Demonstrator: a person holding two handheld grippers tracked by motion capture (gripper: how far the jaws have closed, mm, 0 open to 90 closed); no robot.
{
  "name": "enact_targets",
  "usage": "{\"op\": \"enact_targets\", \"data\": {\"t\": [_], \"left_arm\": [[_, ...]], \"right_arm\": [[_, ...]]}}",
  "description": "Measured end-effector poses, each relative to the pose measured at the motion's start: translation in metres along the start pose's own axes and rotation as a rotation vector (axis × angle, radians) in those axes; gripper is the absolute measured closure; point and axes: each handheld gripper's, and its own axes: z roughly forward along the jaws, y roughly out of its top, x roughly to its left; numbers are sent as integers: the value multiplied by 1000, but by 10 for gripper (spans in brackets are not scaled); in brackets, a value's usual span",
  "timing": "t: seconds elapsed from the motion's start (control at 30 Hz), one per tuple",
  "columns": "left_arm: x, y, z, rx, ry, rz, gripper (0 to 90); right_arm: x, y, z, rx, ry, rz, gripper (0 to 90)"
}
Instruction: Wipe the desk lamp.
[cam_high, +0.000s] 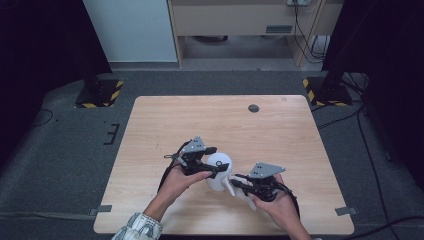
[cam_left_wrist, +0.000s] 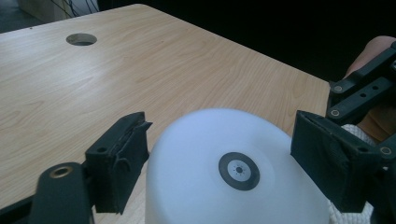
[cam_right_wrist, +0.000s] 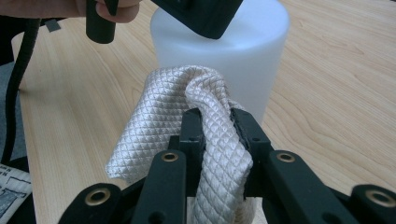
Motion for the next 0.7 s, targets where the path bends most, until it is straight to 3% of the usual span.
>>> {"op": "enact_targets", "data": {"t": [0.17,0.33,0.47,0.7], "left_arm": [[-1,-4,-14,7,14,24,212],[3,-8,-21,5,0,-18,243],[2,-6,-19,15,-8,-13,246],[4,-6,-19,12,-9,-20,250]], "right_arm": [[1,1,0,1,3,-9,757],[4,4,0,-16,10,-10,757],[12,7,4,-37,26,-20,757],[26,-2,33,68,33,-55,758]]}}
